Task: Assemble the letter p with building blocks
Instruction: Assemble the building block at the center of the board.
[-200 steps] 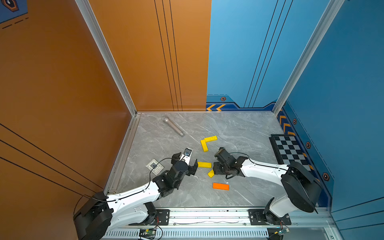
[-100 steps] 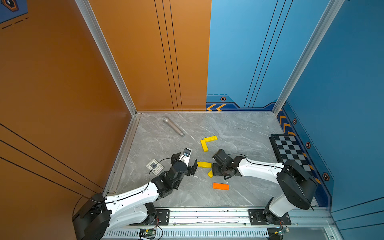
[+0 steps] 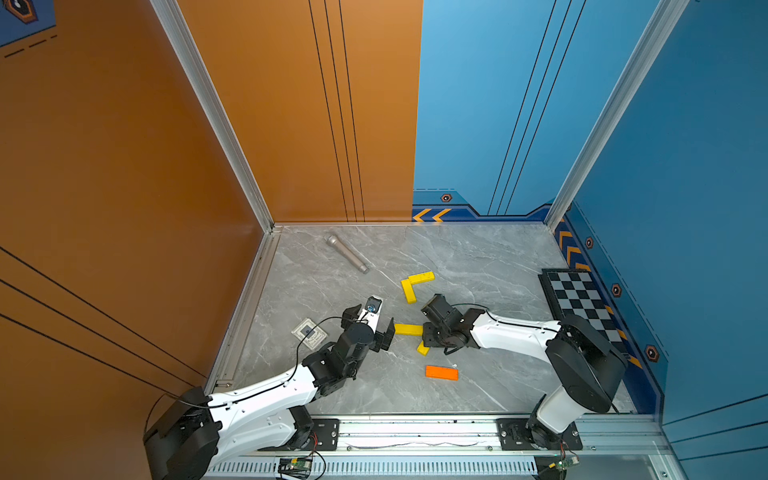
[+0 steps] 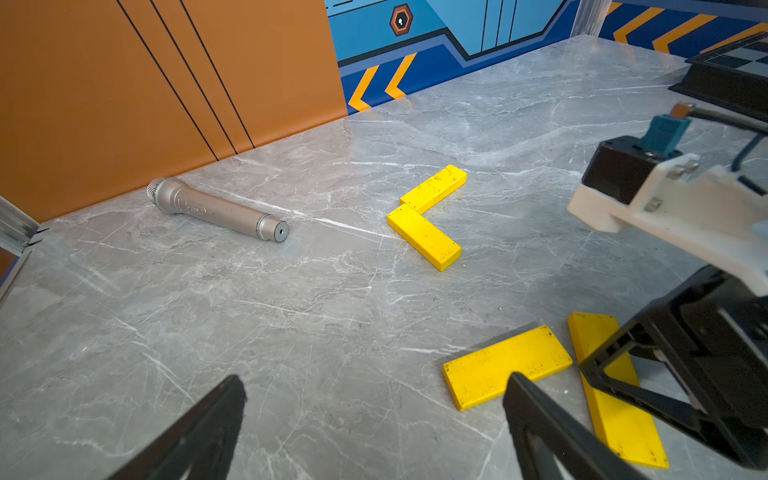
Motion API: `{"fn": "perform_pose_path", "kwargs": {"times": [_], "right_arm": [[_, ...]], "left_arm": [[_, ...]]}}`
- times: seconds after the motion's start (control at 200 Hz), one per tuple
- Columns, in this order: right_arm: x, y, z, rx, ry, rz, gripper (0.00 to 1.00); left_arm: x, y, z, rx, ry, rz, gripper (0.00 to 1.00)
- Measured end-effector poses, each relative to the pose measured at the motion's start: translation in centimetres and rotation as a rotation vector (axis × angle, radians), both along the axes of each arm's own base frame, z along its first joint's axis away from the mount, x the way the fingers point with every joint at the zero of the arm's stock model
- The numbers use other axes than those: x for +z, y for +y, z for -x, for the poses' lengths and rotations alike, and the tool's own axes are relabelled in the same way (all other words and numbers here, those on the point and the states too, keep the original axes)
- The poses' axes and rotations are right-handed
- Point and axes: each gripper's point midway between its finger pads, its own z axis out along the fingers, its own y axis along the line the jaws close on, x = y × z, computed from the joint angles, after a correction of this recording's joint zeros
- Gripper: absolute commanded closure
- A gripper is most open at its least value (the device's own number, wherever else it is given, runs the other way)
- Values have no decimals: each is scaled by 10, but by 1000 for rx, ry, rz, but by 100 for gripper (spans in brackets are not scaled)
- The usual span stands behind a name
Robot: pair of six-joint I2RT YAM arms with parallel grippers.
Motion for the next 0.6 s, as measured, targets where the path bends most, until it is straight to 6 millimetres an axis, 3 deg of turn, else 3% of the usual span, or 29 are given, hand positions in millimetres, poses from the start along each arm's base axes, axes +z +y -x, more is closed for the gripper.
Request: {"fn": "perform_pose_path", "kwargs": {"times": [0.255, 0.385, 0.49, 0.601], "right_arm": [[-4, -16, -17, 0, 13, 53, 51], [-6, -20, -21, 15, 12, 83, 64], [-6, -22, -21, 24, 9, 101, 57], [-6, -24, -21, 33, 10, 111, 56]], "left_arm": [[-2, 0, 0, -2, 1, -10, 1], [-2, 0, 0, -3, 3, -13, 1], [-4, 0, 0, -3, 6, -16, 1], [-4, 0, 0, -3, 6, -17, 1]]}}
